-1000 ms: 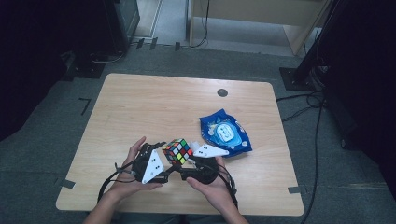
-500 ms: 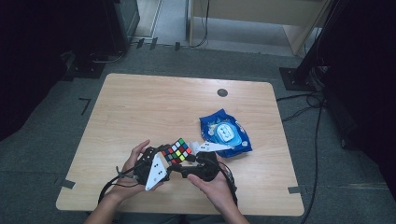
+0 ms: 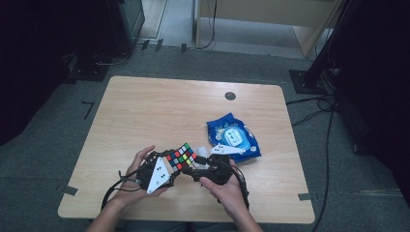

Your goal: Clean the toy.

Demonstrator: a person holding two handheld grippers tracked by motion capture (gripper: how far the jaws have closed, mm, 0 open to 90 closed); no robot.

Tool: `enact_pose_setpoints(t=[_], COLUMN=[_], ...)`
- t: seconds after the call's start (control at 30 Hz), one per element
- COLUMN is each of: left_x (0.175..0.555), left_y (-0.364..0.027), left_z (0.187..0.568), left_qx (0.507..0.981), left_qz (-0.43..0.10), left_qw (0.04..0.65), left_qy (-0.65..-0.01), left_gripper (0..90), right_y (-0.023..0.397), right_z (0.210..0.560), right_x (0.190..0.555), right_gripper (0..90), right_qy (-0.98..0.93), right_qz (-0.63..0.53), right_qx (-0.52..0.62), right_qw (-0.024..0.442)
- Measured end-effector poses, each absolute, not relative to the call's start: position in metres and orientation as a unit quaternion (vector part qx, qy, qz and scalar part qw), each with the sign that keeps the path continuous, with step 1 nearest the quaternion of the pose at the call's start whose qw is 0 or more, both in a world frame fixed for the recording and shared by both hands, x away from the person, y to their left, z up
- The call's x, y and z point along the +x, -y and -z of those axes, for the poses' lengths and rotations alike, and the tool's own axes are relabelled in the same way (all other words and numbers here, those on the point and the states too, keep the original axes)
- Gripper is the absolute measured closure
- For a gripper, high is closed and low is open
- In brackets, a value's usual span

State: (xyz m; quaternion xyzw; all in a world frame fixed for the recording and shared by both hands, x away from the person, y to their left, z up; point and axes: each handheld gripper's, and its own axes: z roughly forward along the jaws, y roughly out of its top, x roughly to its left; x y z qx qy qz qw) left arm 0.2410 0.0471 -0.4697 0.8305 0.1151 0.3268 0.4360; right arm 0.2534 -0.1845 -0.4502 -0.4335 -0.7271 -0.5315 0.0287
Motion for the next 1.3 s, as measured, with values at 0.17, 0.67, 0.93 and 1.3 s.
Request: enact_pose_setpoints(t=[0.17, 0.67, 0.93, 1.3], left_x=[0.238, 0.237, 0.239, 0.256], left_y=[-0.043, -0.036, -0.036, -0.062], left_z=[0.472, 0.475, 0.475, 0.467], left_qx=[0.834, 0.83, 0.834, 0.817], left_qz=[-0.317, -0.313, -0.303, -0.27], left_qw=[0.44, 0.447, 0.443, 0.474], left_qy=[-0.105, -0.116, -0.124, -0.185], left_gripper=[34.1, 31.7, 32.7, 34.2], right_y=[0.184, 0.17, 0.165, 0.197], right_z=[0.453, 0.449, 0.449, 0.439], right_x=[0.256, 0.243, 0.241, 0.248], right_gripper=[30.0, 34.7, 34.5, 37.3], right_qy=[0.717, 0.721, 0.724, 0.73], right_qz=[0.539, 0.508, 0.501, 0.538], right_qx=[-0.44, -0.47, -0.472, -0.419], right_qw=[0.046, -0.026, -0.038, -0.04])
